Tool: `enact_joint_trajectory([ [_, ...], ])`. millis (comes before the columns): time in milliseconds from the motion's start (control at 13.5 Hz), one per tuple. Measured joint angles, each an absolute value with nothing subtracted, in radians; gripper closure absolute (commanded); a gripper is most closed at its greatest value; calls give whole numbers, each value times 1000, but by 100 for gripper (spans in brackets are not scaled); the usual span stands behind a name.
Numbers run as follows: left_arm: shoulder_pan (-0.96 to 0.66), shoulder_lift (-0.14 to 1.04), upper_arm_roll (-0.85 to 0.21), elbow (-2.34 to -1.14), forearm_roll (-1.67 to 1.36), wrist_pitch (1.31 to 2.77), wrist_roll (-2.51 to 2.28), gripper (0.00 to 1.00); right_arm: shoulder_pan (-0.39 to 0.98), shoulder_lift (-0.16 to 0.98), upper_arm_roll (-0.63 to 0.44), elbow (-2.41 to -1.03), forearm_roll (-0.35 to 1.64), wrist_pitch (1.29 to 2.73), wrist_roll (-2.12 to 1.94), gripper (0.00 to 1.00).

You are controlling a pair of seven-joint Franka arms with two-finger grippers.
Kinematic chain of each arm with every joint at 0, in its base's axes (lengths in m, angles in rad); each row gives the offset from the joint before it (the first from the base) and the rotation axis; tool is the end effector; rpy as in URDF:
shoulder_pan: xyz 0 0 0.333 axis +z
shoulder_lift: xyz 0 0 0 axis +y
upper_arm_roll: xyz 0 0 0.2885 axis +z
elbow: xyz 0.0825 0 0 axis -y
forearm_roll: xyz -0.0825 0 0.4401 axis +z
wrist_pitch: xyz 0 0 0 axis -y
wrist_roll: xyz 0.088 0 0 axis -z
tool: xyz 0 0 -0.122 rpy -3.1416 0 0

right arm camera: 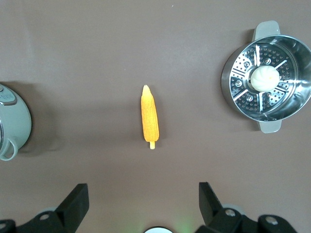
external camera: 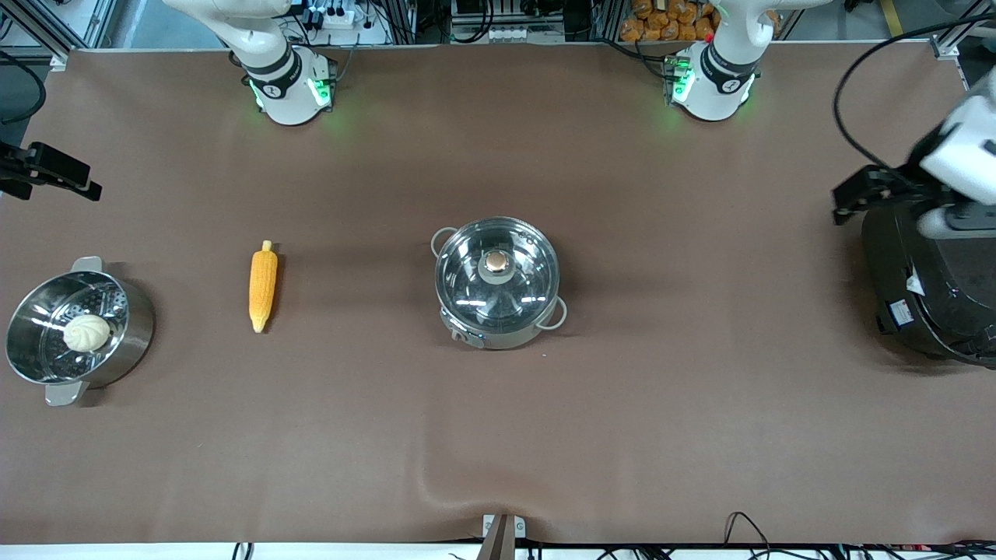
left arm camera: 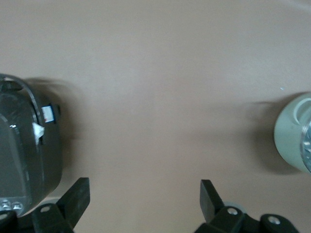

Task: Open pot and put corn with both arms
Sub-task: 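Move both grippers out from rest toward the corn and the pot lid, then grasp the yellow corn with the right gripper while the left gripper reaches the lid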

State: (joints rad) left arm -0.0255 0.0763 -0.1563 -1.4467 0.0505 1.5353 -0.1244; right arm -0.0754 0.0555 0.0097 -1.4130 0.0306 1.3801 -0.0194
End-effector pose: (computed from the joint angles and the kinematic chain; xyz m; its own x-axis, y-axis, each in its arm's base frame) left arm 0.6205 -0.1042 0.5975 0.9983 -0.0550 0.0179 -0.0544 -0.9979 -0.0366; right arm 0.6036 -0.0357 0.6143 0.9953 -0.0402 -0.0876 -0.0432 -0.9985 -0.0327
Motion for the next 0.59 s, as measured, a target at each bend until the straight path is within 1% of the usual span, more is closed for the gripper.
enact_joint_trajectory([
  [148, -76, 86, -191, -1446, 50, 1535, -185, 0, -75, 61, 10, -1431, 30, 1384, -19, 0],
  [295, -147, 104, -220, -1445, 50, 1548, -292, 0, -75, 68, 11, -1478, 30, 1450, -19, 0],
  [443, -233, 134, -230, -1444, 50, 1589, -435, 0, -75, 74, 12, -1572, 30, 1592, -19, 0],
  [591, -318, 171, -233, -1436, 50, 1620, -580, 0, -72, 82, 15, -1706, 30, 1774, -19, 0],
])
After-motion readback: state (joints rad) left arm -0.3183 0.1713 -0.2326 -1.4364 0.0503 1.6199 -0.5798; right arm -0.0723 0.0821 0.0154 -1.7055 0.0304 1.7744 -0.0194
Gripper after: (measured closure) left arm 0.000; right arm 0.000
